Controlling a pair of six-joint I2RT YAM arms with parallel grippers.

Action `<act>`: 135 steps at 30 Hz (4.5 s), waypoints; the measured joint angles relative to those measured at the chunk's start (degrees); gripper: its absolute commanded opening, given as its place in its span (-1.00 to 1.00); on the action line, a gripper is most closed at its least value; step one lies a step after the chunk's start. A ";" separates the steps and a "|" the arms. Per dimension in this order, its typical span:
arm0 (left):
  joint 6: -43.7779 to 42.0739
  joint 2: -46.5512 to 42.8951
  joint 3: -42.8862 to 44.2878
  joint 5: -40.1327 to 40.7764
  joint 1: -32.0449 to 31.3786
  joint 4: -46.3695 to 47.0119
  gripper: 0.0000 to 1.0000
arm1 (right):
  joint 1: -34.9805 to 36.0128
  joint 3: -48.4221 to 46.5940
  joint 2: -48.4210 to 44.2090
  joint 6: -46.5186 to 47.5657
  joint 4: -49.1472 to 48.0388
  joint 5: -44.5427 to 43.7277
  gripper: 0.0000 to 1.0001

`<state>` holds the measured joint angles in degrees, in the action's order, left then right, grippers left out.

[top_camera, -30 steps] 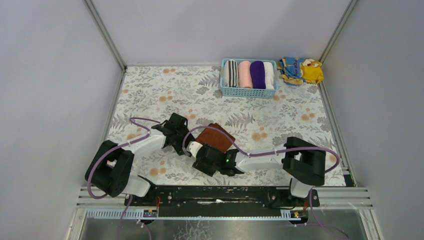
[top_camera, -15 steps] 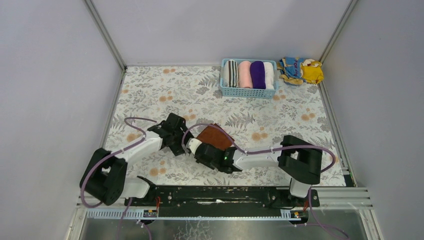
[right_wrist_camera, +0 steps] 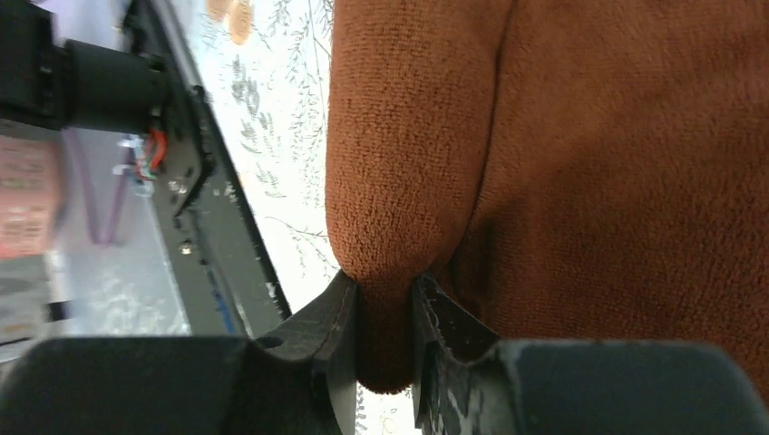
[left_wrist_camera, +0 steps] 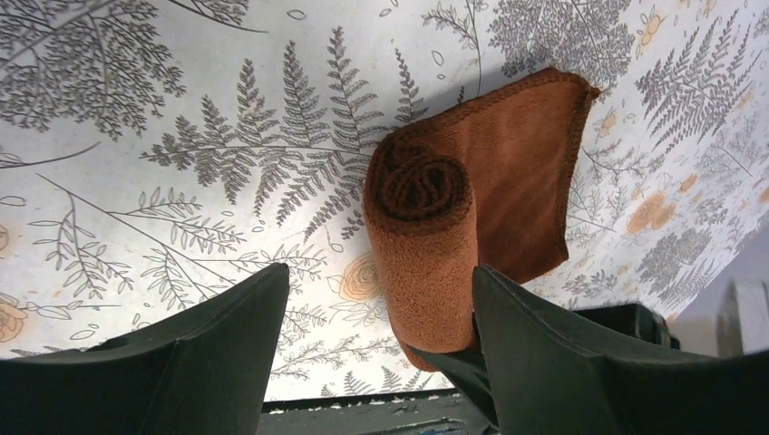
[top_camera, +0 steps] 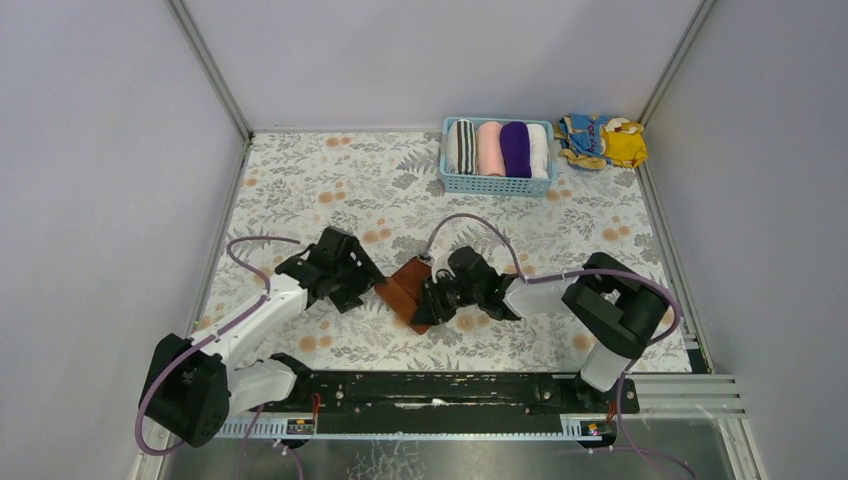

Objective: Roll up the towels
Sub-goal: Roll the towel at the center of the board.

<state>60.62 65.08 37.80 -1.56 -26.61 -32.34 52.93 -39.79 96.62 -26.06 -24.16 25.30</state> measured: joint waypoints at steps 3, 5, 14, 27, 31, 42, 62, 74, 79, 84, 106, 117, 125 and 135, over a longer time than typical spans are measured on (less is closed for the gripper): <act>0.00 0.74 0.00 -1.42 -0.09 0.44 0.46 | -3.72 4.13 2.80 -8.13 -10.73 8.17 -0.61; 0.00 2.27 0.00 -2.21 -0.46 0.87 0.45 | -5.92 6.16 5.60 -13.79 -18.12 12.52 -0.61; -0.09 12.50 3.54 -3.45 -3.37 4.61 0.36 | -9.18 10.29 12.81 -27.87 -35.71 19.82 -0.47; 0.20 16.50 0.70 -3.52 -3.78 12.04 0.03 | -8.15 3.52 -1.14 -13.44 -1.57 10.12 0.40; 0.17 16.76 0.55 -3.54 -3.85 12.96 0.03 | -2.99 -2.43 -6.56 -5.60 13.60 -1.20 0.49; 0.15 17.57 0.55 -3.50 -4.17 13.86 0.03 | 16.98 -16.44 -8.26 10.69 34.03 -34.99 0.47; 0.11 17.70 0.76 -3.23 -4.48 14.45 0.23 | 21.66 -17.88 5.84 19.34 32.39 -51.63 -0.19; 0.04 7.15 3.04 0.79 -4.35 5.73 0.51 | 6.49 -9.29 -1.60 14.34 20.92 -19.93 -0.42; 0.04 5.53 3.41 0.68 -4.35 3.69 0.52 | -0.02 -4.85 -0.52 7.10 10.21 -3.63 -0.41; 0.09 5.66 3.08 -0.26 -4.35 3.41 0.48 | -5.49 -0.33 3.67 -2.67 -3.50 11.19 -0.40; -0.52 19.85 2.95 -3.93 -4.50 13.20 -0.06 | -10.43 2.19 0.31 -10.51 0.15 11.96 0.48; -1.36 20.09 2.97 -4.09 -4.48 13.51 -0.06 | 8.66 -8.72 -12.79 9.05 27.82 -23.87 0.57; -1.55 20.20 3.19 -4.09 -4.48 13.38 -0.05 | 20.57 -9.53 -10.14 19.98 28.17 -41.55 0.54; -1.99 20.72 3.54 -4.28 -4.48 13.42 0.03 | 23.69 -12.13 1.70 26.51 26.84 -52.63 -0.01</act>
<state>58.63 85.80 41.34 -5.85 -31.09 -18.92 76.62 -51.92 98.32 0.45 2.68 -27.33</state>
